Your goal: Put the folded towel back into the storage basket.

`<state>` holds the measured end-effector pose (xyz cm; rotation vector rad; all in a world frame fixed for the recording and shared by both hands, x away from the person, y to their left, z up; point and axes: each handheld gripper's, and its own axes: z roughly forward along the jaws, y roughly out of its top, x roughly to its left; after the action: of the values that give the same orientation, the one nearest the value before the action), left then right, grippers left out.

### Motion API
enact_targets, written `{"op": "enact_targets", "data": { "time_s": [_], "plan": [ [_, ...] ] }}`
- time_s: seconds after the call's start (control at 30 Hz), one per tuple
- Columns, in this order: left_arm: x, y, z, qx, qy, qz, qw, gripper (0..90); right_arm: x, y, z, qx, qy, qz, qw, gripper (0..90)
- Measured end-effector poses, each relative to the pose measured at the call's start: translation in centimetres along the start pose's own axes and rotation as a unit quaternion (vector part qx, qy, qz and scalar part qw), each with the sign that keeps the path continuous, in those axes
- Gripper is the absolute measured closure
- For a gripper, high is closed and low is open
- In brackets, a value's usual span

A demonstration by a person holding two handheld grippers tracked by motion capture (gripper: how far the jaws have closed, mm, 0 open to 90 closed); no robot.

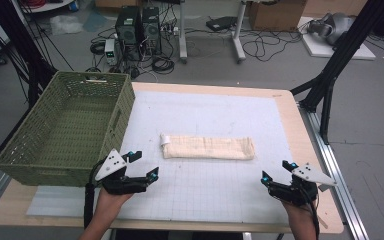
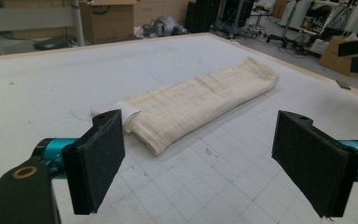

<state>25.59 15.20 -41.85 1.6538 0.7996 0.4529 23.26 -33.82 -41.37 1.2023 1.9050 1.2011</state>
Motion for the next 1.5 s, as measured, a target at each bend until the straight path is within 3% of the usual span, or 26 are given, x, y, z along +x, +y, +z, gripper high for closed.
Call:
{"op": "enact_targets", "data": {
  "time_s": [0.3,0.53,0.93,1.23,1.5],
  "plan": [
    [0.4,-0.2,0.3,0.004,0.000,-0.012,0.9999,17.2,0.0,-0.3,0.4,0.015,0.007,-0.010,0.9998,17.1],
    [-0.2,-0.3,0.3,0.018,-0.004,-0.005,0.9998,16.9,0.2,-0.2,0.1,0.011,0.006,-0.008,0.9999,17.3],
    [0.1,-0.4,0.7,0.023,-0.002,-0.020,0.9995,17.3,0.0,-0.4,-0.1,0.013,0.002,-0.009,0.9999,17.3],
    [0.4,-0.2,0.6,0.011,0.005,-0.024,0.9996,19.8,0.2,-0.5,0.1,0.017,0.007,-0.007,0.9998,17.5],
    [1.0,1.8,1.5,0.010,0.017,-0.019,0.9996,19.0,0.2,-0.5,0.2,0.017,0.009,-0.002,0.9998,17.6]
  ]
}}
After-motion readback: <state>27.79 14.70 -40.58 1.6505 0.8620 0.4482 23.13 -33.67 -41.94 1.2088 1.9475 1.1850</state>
